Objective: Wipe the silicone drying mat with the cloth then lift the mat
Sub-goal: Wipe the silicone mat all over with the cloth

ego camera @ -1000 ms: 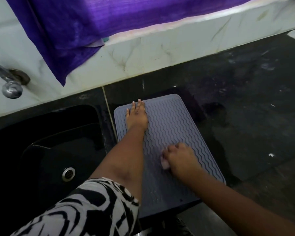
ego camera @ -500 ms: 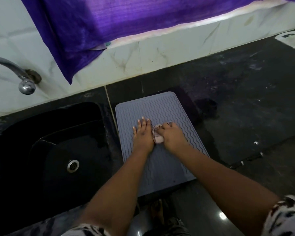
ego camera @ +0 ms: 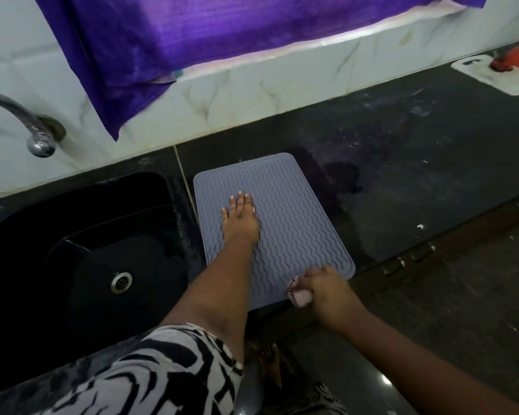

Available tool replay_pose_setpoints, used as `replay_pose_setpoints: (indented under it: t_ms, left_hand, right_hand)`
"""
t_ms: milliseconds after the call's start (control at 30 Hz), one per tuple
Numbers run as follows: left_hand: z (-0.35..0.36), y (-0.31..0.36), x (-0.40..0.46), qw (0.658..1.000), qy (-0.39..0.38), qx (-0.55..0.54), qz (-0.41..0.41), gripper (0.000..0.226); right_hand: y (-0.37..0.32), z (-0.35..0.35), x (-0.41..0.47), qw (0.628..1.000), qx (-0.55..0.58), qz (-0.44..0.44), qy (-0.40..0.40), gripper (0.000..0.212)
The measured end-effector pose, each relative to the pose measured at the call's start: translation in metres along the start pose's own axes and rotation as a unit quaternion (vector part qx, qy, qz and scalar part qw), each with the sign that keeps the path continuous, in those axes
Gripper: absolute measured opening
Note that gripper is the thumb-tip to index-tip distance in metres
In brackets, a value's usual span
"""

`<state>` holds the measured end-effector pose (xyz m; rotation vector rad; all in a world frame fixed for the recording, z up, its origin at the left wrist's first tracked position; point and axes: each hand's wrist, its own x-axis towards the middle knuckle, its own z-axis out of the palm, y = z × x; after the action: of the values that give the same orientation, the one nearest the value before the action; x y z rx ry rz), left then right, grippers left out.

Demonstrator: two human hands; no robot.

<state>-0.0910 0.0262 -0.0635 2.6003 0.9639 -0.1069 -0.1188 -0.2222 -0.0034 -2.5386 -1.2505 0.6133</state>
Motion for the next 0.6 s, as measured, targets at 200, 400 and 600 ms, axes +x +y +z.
replay_pose_setpoints:
  t_ms: [200,400,600]
  left_hand:
    - [-0.008,0.008,-0.024,1.0,0.017,-0.013,0.021,0.051]
    - [0.013,0.0,-0.067,0.999,0.019,-0.004,0.049,0.057]
    - [-0.004,0.006,-0.061,0.997,-0.004,0.05,0.061,0.056]
  right_hand:
    - [-0.01,-0.019,0.04,0.998,0.021,-0.009,0.056,0.031]
    - [0.009,0.016,0.011,0.996,-0.06,-0.049,0.038,0.044]
    - [0.027,-0.035,0.009,0.956,0.288,0.061,0.018,0.006]
